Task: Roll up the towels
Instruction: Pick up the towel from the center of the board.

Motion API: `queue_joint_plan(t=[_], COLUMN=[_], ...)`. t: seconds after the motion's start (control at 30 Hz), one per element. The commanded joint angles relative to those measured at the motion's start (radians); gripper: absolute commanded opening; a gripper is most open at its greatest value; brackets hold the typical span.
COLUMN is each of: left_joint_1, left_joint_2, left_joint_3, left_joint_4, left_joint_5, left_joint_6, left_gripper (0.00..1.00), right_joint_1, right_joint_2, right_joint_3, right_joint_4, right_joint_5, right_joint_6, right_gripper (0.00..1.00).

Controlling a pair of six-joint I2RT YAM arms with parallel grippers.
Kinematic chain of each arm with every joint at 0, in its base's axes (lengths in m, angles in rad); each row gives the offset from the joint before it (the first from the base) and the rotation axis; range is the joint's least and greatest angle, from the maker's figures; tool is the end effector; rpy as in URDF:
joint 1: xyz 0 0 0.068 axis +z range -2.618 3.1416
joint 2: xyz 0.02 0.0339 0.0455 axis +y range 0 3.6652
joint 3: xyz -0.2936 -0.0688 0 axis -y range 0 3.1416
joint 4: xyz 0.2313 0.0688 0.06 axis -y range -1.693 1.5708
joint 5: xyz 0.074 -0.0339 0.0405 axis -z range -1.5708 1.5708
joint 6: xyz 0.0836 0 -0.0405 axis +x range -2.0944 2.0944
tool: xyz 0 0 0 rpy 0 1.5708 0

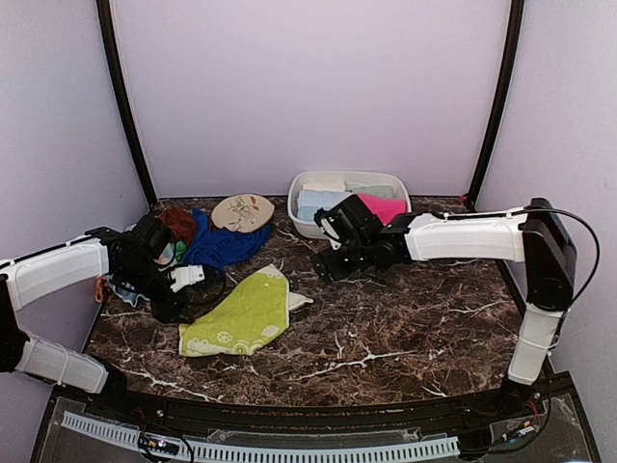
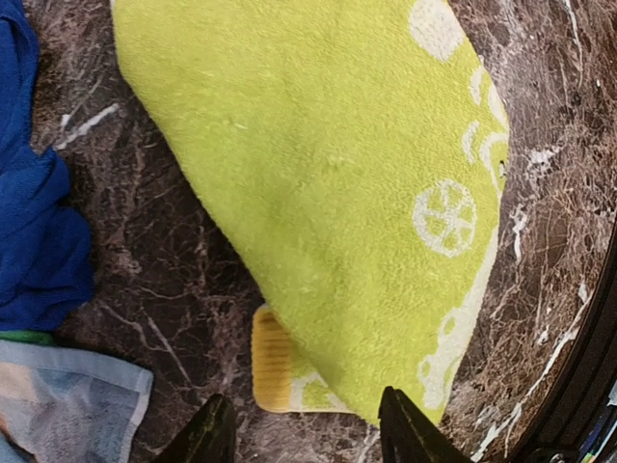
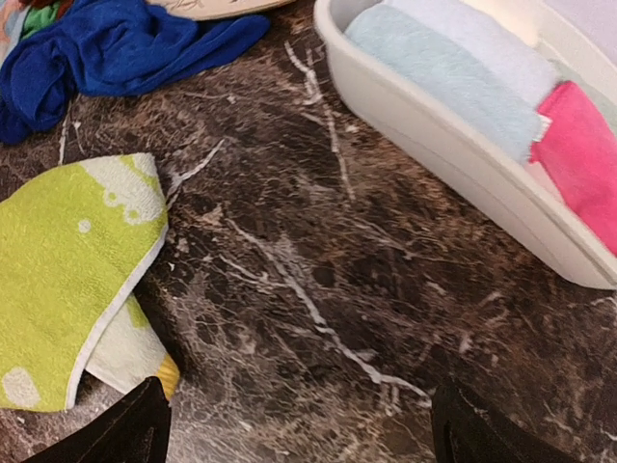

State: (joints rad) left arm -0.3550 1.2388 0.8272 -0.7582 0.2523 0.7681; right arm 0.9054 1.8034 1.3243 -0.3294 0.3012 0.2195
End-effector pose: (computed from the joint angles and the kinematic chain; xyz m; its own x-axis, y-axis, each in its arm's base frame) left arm 0.1998 -0.0963 0.2109 -0.3236 0.8375 -0.4404 0.9076 0.4063 0.1059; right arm 0.2830 0.3205 0.2346 -0.5718 -0.3918 -0.7207 -0.5126 0.8566 -0.0590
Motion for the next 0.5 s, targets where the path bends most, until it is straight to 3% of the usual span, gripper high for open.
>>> queue_joint_plan(t=[0.0, 0.27, 0.47], left_joint_1=[0.001, -0.007, -0.009], left_joint_2=[-0.007, -0.019, -0.010], left_joint_3=[-0.061, -0.175, -0.238], left_joint_4=[-0.005, 0.025, 0.122], left_joint_5=[0.054, 0.059, 0.038], left_joint_6=[0.004, 0.017, 0.002], left_gripper=[0.53, 0.54, 0.45], right_joint_1=[0.013, 0.009, 0.003], right_joint_2=[0.152, 0.436, 0.485], right_joint_3=[0.130, 0.424, 0.422], right_joint_4=[0.001, -0.051, 0.010], right_joint_5=[-0.104, -0.353, -0.452], right_joint_6=[-0.063, -0.019, 0.060], right_gripper=[0.94, 0.93, 0.79])
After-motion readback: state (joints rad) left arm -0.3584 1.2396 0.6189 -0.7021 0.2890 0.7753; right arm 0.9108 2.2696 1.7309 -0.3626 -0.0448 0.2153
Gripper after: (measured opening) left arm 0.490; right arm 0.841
